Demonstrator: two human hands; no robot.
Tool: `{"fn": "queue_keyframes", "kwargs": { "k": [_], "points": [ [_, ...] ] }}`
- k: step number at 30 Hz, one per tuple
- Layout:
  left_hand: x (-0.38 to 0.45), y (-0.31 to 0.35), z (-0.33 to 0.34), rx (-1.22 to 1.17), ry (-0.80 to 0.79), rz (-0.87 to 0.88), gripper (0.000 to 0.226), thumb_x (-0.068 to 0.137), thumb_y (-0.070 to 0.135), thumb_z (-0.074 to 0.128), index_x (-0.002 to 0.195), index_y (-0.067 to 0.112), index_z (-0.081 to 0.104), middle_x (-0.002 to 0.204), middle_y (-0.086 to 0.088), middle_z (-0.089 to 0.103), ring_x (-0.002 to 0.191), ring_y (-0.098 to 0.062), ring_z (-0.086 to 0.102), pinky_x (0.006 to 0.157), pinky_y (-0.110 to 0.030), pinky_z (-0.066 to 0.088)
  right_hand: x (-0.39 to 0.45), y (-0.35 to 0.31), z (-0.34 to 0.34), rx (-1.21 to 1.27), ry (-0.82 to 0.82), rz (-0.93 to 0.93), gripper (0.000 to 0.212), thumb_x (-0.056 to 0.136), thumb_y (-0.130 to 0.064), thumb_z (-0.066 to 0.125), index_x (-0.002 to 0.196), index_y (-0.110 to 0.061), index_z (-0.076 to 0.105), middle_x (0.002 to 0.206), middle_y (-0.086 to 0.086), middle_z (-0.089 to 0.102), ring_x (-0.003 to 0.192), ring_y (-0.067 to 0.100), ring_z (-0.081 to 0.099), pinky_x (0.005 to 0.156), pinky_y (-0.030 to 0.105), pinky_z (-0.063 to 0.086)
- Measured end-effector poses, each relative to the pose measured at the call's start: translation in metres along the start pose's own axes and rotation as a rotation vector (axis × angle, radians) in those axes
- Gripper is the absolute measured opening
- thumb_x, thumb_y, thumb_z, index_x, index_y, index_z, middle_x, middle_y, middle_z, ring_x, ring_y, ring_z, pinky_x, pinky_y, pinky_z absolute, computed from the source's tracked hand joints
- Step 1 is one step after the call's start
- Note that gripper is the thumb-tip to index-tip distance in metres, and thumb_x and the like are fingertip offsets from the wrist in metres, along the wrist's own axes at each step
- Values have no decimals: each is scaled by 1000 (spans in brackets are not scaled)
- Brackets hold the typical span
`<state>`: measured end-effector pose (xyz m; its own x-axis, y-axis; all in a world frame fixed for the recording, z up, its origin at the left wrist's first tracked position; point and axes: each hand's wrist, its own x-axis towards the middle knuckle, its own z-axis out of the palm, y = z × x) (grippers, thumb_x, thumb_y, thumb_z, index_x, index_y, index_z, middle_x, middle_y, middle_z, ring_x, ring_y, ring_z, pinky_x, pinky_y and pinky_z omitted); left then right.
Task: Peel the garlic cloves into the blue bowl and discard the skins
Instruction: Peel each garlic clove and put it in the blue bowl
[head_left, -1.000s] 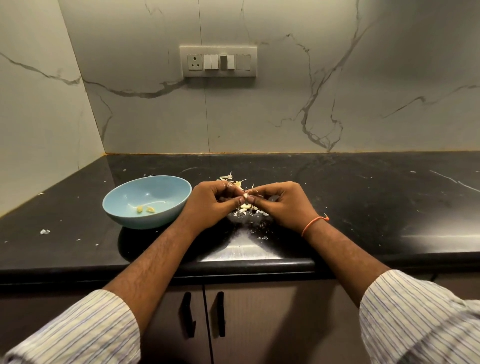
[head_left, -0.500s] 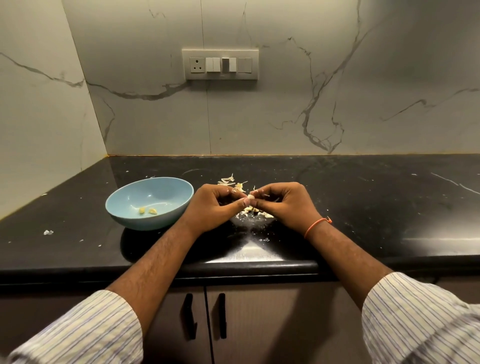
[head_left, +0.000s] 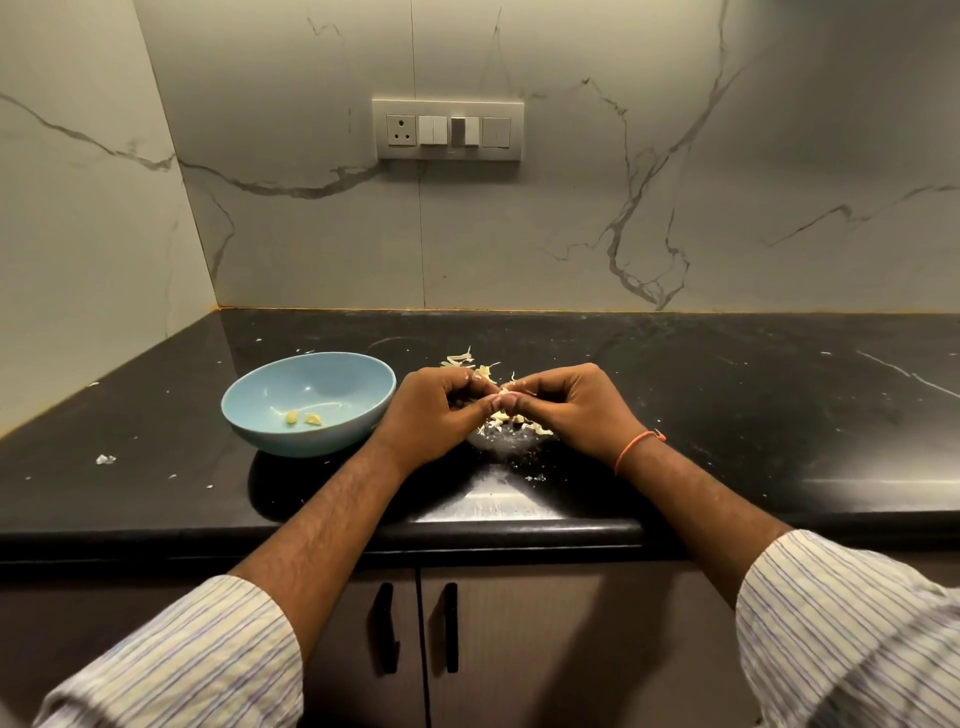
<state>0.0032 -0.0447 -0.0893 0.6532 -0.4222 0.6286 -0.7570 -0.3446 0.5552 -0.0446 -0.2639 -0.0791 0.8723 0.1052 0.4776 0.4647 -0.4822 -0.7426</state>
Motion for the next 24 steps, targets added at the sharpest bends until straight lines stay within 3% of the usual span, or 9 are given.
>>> {"fn": "queue_keyframes", "kwargs": {
  "k": [4,7,9,12,15,19,22,24],
  "points": [
    [0,1,0,-9,37,13,18,92,30,83,103,16,82,88,11,79,79,-10,75,73,-34,63,4,-10,-3,10,-34,35,34,82,-34,84,108,-12,83,93,-2,82,90,14,79,87,35,64],
    [-1,1,0,-9,50,8,16,93,29,82,103,17,82,88,10,79,80,-12,75,74,-39,63,8,-16,-5,-10,-48,71,24,86,-28,83,105,-12,83,86,-1,81,77,6,74,76,28,58],
    [-2,2,0,-7,45,6,15,92,30,82,101,18,82,87,10,79,79,-11,75,72,-35,63,11,-21,-7,-78,-57,93,17,89,-26,82,102,-16,83,82,-2,80,72,5,71,74,31,59],
    [-4,2,2,25,32,-15,6,90,21,81,96,21,81,82,10,77,71,-8,71,67,-24,57,14,-35,-15,-327,-166,85,15,91,-33,81,99,-21,84,80,-5,79,71,7,71,74,29,60],
    [-2,-2,2,14,39,-71,16,87,11,72,98,22,77,86,8,77,75,-16,71,74,-34,63,16,-53,-20,-698,-337,-15,19,94,-34,77,106,-21,83,93,-6,80,75,0,66,73,16,51],
    [-1,-3,3,32,39,-63,21,90,6,71,105,20,74,93,9,75,81,-17,72,79,-34,62,20,-68,-23,-868,-330,-219,16,96,-28,76,107,-18,83,97,0,81,81,11,71,84,32,59],
    [-2,-3,3,22,54,-67,20,92,6,71,107,18,74,96,7,75,84,-18,72,82,-37,62,13,-61,-10,-1060,-478,-242,11,97,-23,71,101,-22,82,92,1,79,82,17,71,85,38,61],
    [-2,-2,3,25,51,-70,20,92,5,70,109,17,74,97,6,75,86,-19,72,82,-38,62,15,-62,-14,-1111,-479,-220,13,98,-23,71,105,-23,82,96,0,80,88,20,74,87,38,61]
  ]
}}
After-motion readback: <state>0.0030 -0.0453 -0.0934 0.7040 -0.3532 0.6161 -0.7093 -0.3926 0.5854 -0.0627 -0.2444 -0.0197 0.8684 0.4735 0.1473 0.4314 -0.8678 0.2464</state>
